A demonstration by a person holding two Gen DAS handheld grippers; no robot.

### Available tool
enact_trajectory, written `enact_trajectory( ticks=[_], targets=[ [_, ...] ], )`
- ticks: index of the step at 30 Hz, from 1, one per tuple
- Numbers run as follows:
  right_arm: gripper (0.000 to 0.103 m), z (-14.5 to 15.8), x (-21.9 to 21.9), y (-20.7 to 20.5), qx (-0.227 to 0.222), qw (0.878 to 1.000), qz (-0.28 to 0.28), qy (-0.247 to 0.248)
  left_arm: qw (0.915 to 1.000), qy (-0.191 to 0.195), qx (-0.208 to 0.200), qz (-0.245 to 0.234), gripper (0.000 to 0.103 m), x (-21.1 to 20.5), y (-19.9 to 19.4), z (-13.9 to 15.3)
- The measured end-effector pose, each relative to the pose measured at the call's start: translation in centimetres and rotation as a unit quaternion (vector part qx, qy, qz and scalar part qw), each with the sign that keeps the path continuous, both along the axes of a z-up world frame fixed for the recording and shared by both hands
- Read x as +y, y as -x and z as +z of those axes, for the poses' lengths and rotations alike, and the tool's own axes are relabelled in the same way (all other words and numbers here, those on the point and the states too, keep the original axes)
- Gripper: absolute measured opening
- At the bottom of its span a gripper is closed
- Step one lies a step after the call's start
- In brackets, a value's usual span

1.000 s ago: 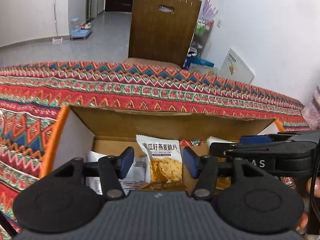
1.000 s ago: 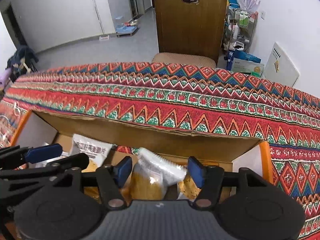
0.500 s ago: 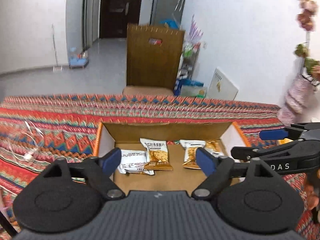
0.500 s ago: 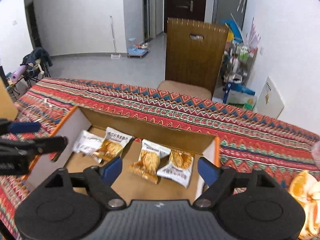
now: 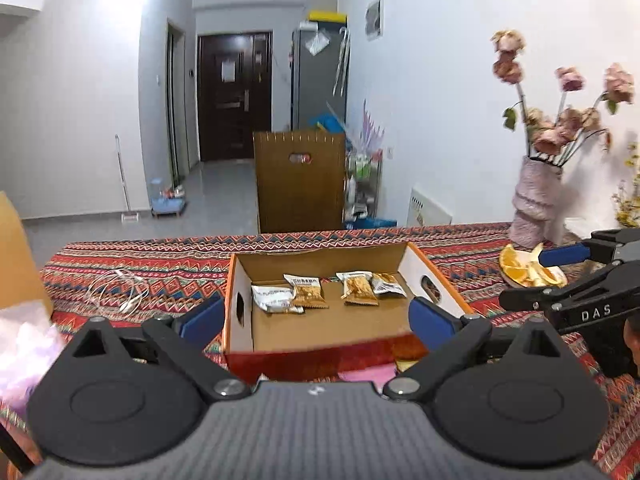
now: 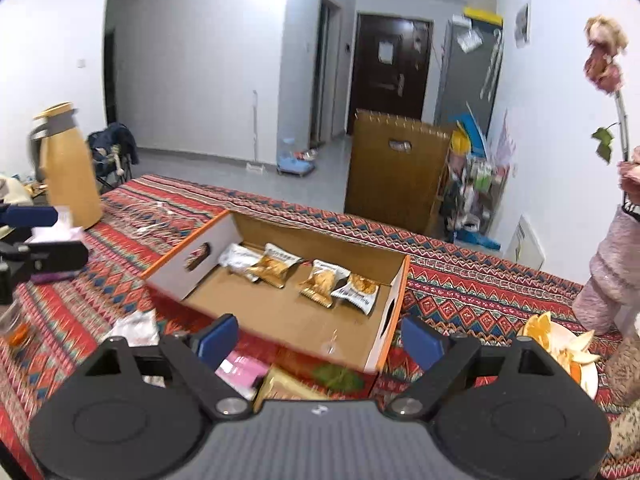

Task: Organize snacks
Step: 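Withdraw both tools from the box back toward the snack pile, then grasp the yellow-green bar with the left tool while the right tool grasps the white-green bar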

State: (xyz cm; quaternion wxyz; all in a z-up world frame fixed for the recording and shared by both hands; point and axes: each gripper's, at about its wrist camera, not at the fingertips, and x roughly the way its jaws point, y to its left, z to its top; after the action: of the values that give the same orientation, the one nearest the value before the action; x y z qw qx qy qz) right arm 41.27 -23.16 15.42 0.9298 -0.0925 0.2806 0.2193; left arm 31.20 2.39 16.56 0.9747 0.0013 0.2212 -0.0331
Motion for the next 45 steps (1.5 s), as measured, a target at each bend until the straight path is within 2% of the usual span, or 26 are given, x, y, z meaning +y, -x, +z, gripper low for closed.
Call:
enact_trajectory(
  ticks=[2, 5, 9, 15, 21, 25, 29, 31, 33, 35, 37, 40, 45],
  targets=[
    [0.096, -0.9, -0.7, 3.1, -0.025, 1.0, 0.003, -0.008, 0.9998, 0.003, -0.017, 0.005, 0.102, -0.2, 3.6, -1.0],
    [0.097, -3.0, -1.5, 8.0, -0.066, 0.998, -0.004, -0.006, 0.9989, 0.004, -0.045, -0.009, 0.103, -0.8, 8.8, -3.0],
    [0.097, -6.4, -2.1, 12.9, -0.074, 0.997, -0.01, -0.013, 0.9994, 0.001, -0.03, -0.017, 0.103, -1.6, 13.6, -6.6],
    [0.097, -12.2, -2.2, 19.0, -0.059, 0.997, -0.04, -0.017, 0.9991, -0.03, 0.025, -0.014, 0.103, -3.1, 16.3, -11.8],
    [0.097, -16.7, -2.2, 23.1, -0.036, 0.997, -0.055, -0.039, 0.9973, -0.012, 0.07, -0.016, 0.103, -3.0, 15.9, -15.0],
    [0.097, -17.0, -1.8, 23.5, -0.03, 0.997, -0.063, -0.022, 0.9964, -0.01, 0.079, -0.029, 0.102, -3.7, 15.2, -15.8],
    [0.097, -16.7, -2.0, 23.1, -0.029, 0.997, -0.069, -0.036, 0.9951, 0.0, 0.091, -0.038, 0.099, -4.1, 14.2, -16.3],
    [0.095, -16.7, -2.2, 22.4, -0.021, 0.996, -0.074, -0.047, 0.9937, 0.003, 0.104, -0.042, 0.085, -4.3, 13.6, -16.8],
    [0.093, -16.8, -2.5, 21.4, -0.008, 0.995, -0.081, -0.063, 0.9919, 0.007, 0.119, -0.043, 0.079, -4.4, 12.7, -17.3],
    [0.087, -17.0, -2.8, 20.5, 0.003, 0.993, -0.093, -0.076, 0.9909, 0.015, 0.127, -0.042, 0.072, -4.3, 12.0, -17.8],
    [0.083, -17.1, -3.2, 19.1, 0.017, 0.99, -0.105, -0.09, 0.9913, 0.011, 0.125, -0.039, 0.05, -4.4, 11.3, -18.1],
    [0.073, -17.3, -3.5, 16.8, 0.034, 0.987, -0.12, -0.1, 0.9917, 0.007, 0.122, -0.037, 0.044, -4.0, 10.4, -17.9],
    [0.065, -17.8, -3.5, 12.8, 0.055, 0.987, -0.126, -0.087, 0.9907, 0.01, 0.131, -0.037, 0.043, -2.8, 9.8, -17.8]
  ],
)
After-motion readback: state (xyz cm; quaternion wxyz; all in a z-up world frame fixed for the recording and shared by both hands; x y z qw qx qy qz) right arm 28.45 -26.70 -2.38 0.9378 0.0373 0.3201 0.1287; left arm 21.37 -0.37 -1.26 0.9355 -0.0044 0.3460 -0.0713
